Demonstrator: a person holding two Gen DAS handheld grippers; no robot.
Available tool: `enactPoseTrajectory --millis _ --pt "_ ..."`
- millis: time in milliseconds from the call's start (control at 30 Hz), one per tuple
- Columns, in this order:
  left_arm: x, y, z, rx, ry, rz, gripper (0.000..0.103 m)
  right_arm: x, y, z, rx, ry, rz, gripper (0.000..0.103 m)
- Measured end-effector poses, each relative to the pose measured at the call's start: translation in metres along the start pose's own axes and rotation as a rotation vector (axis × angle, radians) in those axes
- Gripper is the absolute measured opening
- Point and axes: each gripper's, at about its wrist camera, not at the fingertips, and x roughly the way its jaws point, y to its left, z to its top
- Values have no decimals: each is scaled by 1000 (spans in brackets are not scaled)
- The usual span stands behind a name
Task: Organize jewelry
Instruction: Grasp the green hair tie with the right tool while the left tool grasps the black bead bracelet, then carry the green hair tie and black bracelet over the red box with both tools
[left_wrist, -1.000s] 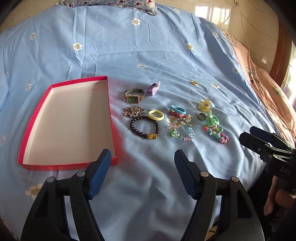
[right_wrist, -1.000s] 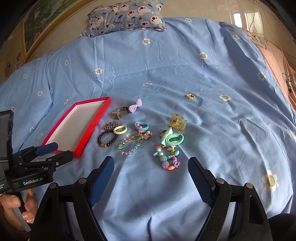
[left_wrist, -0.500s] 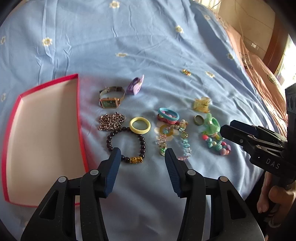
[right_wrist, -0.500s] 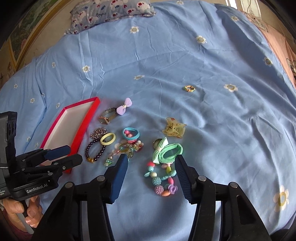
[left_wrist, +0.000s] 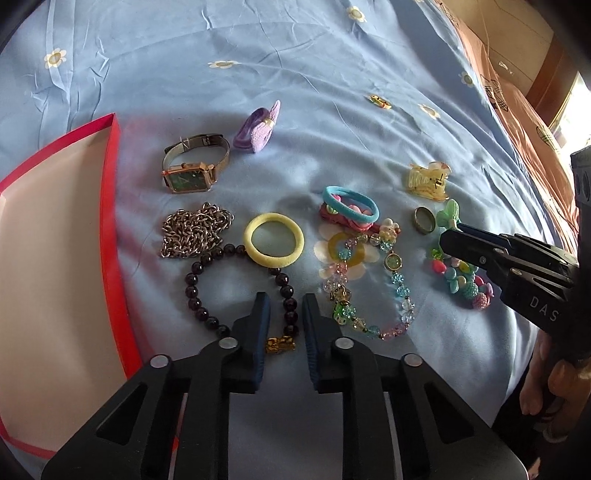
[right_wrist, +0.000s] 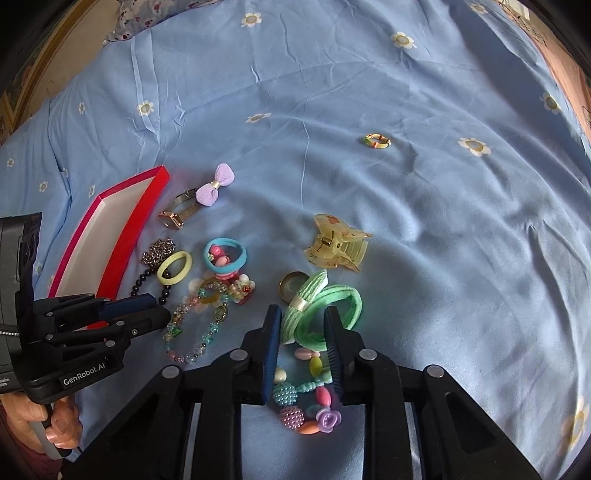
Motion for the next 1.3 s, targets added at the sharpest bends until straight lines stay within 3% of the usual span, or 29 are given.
enactPoseTrajectory --millis 67,300,767,1167,1300 --pt "0 0 0 11 -3 -8 7 1 0 1 1 0 4 17" --pt "-15 0 -3 12 -60 -23 6 -9 2 2 1 -43 18 14" --pt "-90 24 -11 -83 -221 -55 6 -37 39 11 -57 -103 104 13" --pt "-151 90 -37 -218 -337 33 6 -30 128 22 -192 -84 263 13" --pt "-156 116 -48 -262 -337 77 6 -20 171 21 -255 -63 325 13"
